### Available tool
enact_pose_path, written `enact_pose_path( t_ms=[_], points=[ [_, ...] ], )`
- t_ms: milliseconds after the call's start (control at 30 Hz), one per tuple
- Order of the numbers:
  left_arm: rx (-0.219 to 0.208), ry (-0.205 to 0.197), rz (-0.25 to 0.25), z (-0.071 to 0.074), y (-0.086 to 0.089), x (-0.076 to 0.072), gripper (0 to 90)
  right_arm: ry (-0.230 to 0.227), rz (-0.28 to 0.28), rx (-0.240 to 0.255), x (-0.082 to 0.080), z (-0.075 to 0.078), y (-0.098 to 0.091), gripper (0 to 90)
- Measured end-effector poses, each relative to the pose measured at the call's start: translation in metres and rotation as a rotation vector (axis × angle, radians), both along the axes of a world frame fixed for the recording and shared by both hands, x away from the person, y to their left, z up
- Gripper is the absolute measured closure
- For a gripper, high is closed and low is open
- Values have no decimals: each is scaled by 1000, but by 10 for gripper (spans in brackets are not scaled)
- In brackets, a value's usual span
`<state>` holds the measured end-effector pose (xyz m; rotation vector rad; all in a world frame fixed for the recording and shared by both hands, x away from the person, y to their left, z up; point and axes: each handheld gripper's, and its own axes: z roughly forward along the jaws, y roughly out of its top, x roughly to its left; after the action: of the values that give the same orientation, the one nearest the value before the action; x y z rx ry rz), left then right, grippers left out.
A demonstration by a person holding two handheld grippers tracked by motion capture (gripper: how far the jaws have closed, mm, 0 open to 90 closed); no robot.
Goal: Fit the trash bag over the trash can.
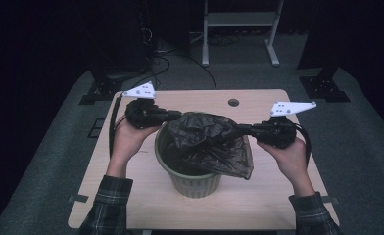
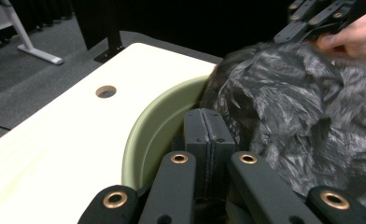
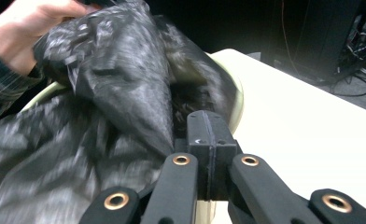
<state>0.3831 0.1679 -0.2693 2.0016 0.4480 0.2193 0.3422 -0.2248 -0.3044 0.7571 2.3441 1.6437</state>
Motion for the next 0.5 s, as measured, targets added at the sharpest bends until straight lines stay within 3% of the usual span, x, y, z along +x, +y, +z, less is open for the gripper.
enact_pose_path(
  t_ms=[200,367,500],
  points=[
    [-15,-18,46,-7,28,-16,898,-9,9,4,-27,3,-6,900],
    [22,-27,66,-14,37,-29,894,-25,46,-22,-42,-3,7,900],
    [-42,-60,86,-5,41,-31,604,-29,80,-29,-40,-5,20,900]
  ],
)
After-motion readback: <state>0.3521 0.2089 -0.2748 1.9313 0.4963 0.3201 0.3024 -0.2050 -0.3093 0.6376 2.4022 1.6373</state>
